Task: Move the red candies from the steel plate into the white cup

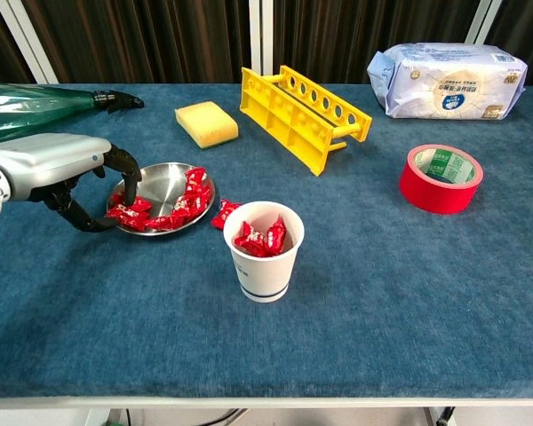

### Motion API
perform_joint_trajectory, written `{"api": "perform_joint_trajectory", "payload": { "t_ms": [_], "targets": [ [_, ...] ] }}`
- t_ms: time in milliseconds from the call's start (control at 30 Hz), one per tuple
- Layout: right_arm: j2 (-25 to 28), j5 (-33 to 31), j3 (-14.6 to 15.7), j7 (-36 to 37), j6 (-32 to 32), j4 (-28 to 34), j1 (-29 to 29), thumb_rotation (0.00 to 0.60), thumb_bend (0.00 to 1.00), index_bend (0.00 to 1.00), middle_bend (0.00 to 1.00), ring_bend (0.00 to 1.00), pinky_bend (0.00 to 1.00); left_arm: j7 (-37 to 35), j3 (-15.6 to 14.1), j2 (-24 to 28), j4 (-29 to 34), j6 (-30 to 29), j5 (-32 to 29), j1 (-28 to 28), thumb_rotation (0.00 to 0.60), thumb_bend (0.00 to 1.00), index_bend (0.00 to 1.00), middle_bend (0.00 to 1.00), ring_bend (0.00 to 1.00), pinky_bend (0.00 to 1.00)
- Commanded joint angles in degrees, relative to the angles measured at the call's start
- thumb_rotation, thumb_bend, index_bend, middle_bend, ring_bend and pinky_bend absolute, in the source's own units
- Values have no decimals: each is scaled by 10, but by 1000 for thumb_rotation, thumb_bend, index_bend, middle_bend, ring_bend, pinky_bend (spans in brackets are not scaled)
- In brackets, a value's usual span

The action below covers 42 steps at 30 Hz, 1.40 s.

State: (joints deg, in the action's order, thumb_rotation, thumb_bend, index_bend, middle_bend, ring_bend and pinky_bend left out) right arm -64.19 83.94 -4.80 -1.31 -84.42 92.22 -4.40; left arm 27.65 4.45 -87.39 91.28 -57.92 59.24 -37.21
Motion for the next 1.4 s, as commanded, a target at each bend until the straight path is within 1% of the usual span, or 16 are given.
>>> {"api": "perform_joint_trajectory", "payload": {
  "t_ms": [33, 367, 500, 700, 900, 1100, 1200, 1400],
  "targets": [
    [0, 0, 0, 0, 0, 0, 0, 600, 301, 0, 0, 0, 0, 1, 0, -2, -3, 1, -1, -1, 600, 308, 472, 209, 110, 243],
    [1, 1, 0, 3, -1, -1, 1, 600, 301, 0, 0, 0, 0, 4, 0, -7, -9, -2, -1, -3, 600, 373, 516, 210, 110, 243],
    [1, 1, 0, 3, -2, -1, 1, 600, 302, 0, 0, 0, 0, 0, 0, -7, -8, -4, 3, -2, 600, 386, 543, 215, 110, 243],
    [1, 1, 0, 3, -2, -1, 1, 600, 301, 0, 0, 0, 0, -14, 3, 0, 3, -11, 13, 3, 600, 387, 554, 216, 110, 243],
    [1, 1, 0, 4, -2, 0, 1, 600, 301, 0, 0, 0, 0, -52, 17, 31, 54, -30, 40, 12, 600, 390, 555, 220, 110, 243],
    [1, 1, 0, 2, -1, 0, 1, 600, 301, 0, 0, 0, 0, -91, 30, 58, 120, -50, 86, 17, 600, 392, 554, 225, 111, 245],
    [0, 1, 0, 0, 0, 0, 0, 600, 301, 0, 0, 0, 0, -97, 28, 55, 145, -54, 110, 15, 600, 392, 555, 225, 112, 246],
    [-1, 2, 1, -2, 0, 0, 0, 600, 301, 0, 0, 0, 0, -77, 21, 25, 172, -62, 156, 6, 600, 392, 555, 241, 114, 246]
  ]
}}
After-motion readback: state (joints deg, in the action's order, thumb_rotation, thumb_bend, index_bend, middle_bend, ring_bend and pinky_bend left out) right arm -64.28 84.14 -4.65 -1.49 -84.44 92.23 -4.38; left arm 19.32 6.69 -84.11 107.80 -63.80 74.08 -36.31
